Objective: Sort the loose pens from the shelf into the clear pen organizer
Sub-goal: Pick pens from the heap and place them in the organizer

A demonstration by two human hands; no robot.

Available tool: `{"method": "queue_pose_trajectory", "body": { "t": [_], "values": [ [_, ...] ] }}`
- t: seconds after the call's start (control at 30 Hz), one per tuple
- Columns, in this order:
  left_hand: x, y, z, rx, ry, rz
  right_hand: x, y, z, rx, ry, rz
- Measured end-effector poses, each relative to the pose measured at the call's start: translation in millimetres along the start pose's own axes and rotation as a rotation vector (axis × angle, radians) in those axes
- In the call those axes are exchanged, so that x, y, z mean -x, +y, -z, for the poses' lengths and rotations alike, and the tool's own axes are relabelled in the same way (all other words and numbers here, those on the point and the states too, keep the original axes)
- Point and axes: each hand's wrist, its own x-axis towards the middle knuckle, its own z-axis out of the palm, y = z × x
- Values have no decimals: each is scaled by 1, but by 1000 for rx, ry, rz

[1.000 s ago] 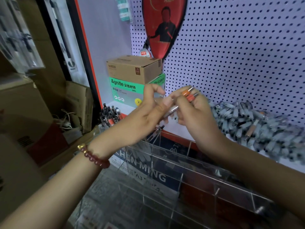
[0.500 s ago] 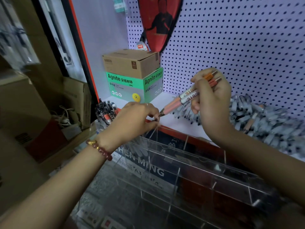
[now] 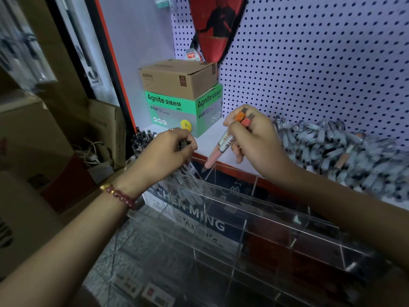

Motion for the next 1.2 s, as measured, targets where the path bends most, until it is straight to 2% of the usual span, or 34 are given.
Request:
{"method": "queue_pose_trajectory", "body": {
  "t": [0.17, 0.27, 0.37, 0.53, 0.63, 0.77, 0.97, 1.2],
  "values": [
    [-1, -1, 2, 3, -40, -32, -16, -6, -16, 243, -128, 72],
    [-3, -8, 6, 22, -153, -63, -24, -8, -26, 350, -205, 81],
    [-1, -13, 13, 52, -235, -67, -24, -2, -34, 388, -269, 73],
    [4, -18, 23, 82, -358, 43, -19, 13, -42, 370, -363, 29],
    [8, -20, 21, 109, -406, 34, -15, 18, -39, 456, -458, 42],
    [13, -20, 12, 44, -267, -18, -8, 25, -34, 423, -593, 15],
    [18, -18, -14, 62, 10, -190, -7, 29, -30, 422, -484, 58],
    [13, -13, -30, 85, 221, -147, -7, 33, -26, 369, -503, -3]
  ]
}}
